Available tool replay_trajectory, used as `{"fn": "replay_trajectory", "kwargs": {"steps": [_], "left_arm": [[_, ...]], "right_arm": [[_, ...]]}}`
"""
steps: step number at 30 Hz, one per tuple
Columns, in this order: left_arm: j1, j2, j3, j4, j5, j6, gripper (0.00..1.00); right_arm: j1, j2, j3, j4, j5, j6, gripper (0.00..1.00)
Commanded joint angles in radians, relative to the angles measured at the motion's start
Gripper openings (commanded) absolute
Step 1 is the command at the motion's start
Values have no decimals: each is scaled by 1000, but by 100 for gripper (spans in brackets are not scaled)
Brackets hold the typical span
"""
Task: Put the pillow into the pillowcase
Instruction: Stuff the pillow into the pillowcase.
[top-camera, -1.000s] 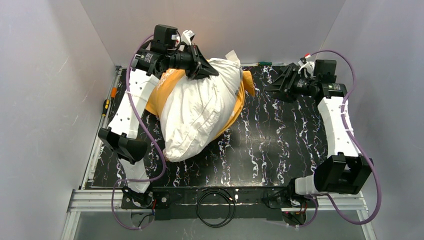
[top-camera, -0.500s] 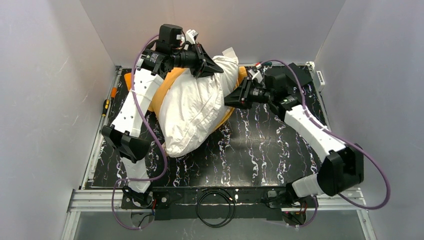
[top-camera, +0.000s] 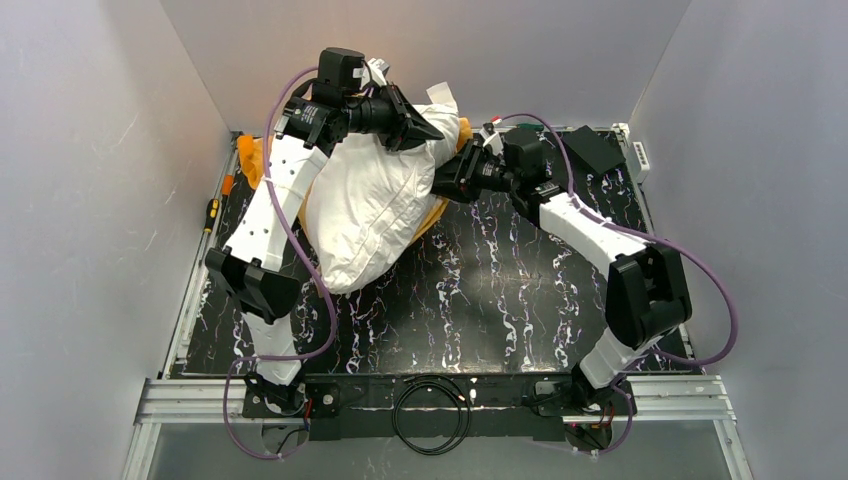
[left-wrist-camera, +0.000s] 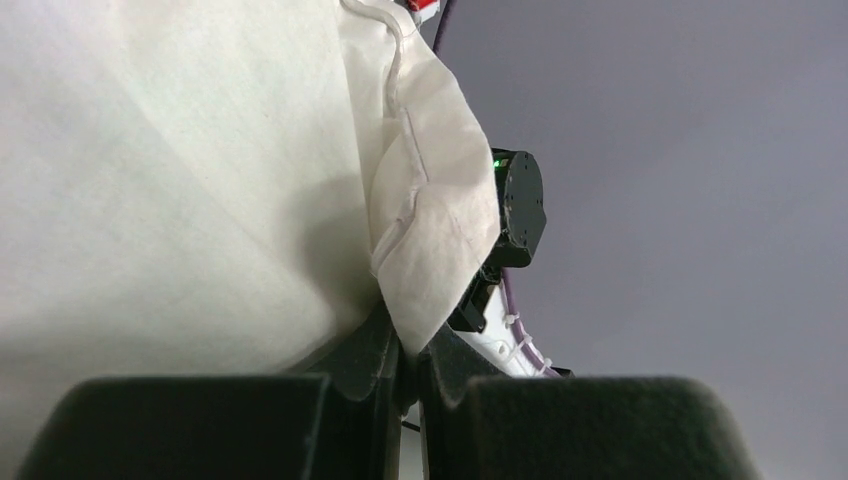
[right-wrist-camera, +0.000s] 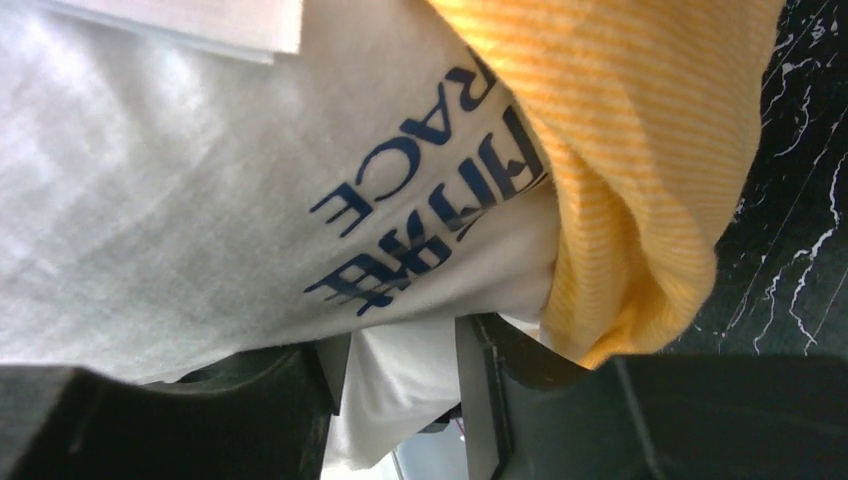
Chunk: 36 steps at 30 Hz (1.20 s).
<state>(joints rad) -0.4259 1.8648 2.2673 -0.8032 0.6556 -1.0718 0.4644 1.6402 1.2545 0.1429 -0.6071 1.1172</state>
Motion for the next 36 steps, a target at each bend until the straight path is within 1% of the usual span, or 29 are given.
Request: {"fn": "replay_trajectory", "kwargs": {"steps": [1, 4, 7, 10, 15, 22, 27, 31, 35, 36], "left_arm": [[-22, -48, 34, 125, 99, -62, 0], [-24, -52, 32, 132, 96, -72, 0], [-25, -53, 35, 144, 96, -84, 0], [-25, -51, 43, 157, 97, -97, 0], [-27, -44, 68, 170, 98, -115, 0], [-27, -48, 77, 201, 75, -133, 0], [-28, -52, 82, 231, 56, -146, 0], [-27, -60, 75, 228, 24, -128, 0], [-25, -60, 64, 232, 9, -125, 0], [-25, -57, 64, 235, 6, -123, 0]], "right_arm": [[-5, 79, 38, 83, 169, 0, 53], [-5, 102, 48, 83, 193, -5, 58], [-5, 117, 73, 16, 235, -42, 64], [-6, 124, 89, -44, 288, -79, 66], [-8, 143, 118, -103, 358, -120, 66], [-9, 170, 144, -207, 444, -179, 59], [-9, 171, 129, -262, 492, -221, 60], [-13, 125, 74, -269, 526, -253, 64], [-15, 61, -16, -165, 494, -269, 72], [-18, 43, -31, -115, 470, -272, 72]]}}
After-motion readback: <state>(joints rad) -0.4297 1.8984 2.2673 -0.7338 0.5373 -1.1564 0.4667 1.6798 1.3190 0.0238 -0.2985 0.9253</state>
